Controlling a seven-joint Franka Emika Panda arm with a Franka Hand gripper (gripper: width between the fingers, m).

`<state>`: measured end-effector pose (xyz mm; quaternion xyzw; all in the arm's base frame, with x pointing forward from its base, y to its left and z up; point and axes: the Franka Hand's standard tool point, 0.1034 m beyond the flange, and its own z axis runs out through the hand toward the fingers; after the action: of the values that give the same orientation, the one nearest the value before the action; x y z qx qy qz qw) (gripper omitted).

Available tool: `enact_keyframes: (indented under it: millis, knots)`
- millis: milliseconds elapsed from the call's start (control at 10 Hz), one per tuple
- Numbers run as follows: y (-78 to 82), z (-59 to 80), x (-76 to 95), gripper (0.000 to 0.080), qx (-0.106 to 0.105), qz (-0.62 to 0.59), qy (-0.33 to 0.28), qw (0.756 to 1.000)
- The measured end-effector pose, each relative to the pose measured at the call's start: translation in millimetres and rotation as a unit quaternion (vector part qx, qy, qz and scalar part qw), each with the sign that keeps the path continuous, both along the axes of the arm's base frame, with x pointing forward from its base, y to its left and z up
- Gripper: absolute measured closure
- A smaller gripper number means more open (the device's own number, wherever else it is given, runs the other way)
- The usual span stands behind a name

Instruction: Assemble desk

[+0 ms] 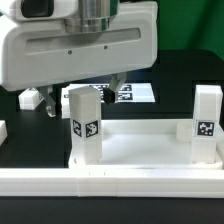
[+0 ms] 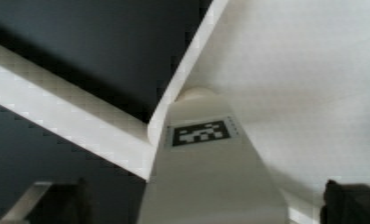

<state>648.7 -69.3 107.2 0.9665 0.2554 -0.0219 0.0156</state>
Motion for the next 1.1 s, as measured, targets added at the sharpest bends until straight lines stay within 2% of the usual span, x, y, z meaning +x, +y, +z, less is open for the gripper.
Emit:
enact_keyframes:
  millis: [100,300,500,700,900,1100]
  knots:
    - [-0.6,-0.7,-0.3,0.0165,0.000,-0.001,0.001,1.000]
    - [-0.5,-0.9,-0.4,0.0514,0.000,-0.021,0.000,1.000]
    - [-0.4,-1.1,-0.5,0.0511,0.000,-0.036,-0.001,0.999]
    - [-0.1,-1.1,-0.5,0.0511,-0.003,-0.132,-0.004,0.991]
    - [-3.2,-1.7,-1.2,0.0511,0.022,-0.275,-0.006,0.961]
    - [-5.7,-1.9,-3.2,0.0511,0.027,-0.373,0.001,0.927]
